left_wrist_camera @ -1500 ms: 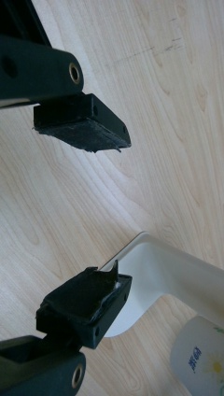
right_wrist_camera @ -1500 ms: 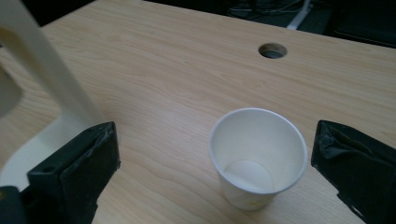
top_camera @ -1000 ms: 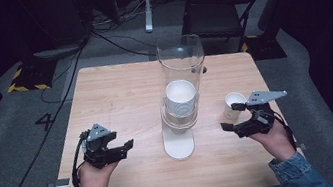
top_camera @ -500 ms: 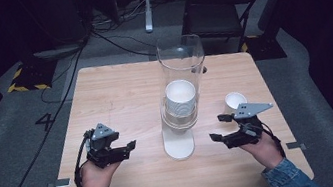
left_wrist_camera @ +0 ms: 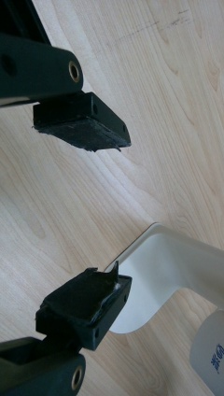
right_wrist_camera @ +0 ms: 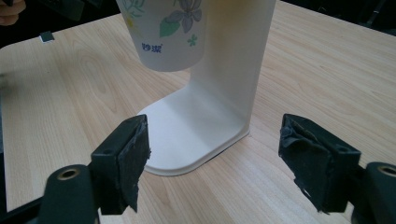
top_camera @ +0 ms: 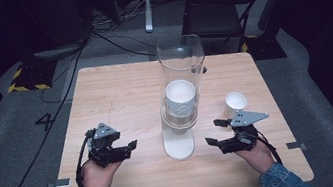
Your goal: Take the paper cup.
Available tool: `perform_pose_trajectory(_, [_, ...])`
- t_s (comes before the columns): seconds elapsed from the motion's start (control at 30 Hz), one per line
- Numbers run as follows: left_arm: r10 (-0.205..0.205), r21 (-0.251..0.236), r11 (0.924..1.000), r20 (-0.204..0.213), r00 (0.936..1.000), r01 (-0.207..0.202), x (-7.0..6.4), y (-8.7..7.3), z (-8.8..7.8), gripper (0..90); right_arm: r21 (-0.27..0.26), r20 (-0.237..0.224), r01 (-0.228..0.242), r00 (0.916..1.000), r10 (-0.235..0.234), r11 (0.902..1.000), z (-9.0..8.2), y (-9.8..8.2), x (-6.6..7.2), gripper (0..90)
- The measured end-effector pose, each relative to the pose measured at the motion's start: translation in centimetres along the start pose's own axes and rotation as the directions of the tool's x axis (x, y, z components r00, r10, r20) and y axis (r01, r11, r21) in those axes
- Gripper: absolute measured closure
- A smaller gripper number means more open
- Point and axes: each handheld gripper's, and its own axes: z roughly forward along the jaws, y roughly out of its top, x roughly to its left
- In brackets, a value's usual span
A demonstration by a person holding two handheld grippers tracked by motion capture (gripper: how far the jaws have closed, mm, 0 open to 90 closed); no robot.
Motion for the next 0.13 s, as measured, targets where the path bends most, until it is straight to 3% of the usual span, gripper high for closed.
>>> perform_pose_trajectory(0.13, [-0.002,-0.008,1.0000,0.001,1.0000,0.002,0.02,-0.05,-0.09,29.0,-0.004,-0.004,-0.001,1.0000,0.001,1.0000,0.14,0.01,-0.07,23.8])
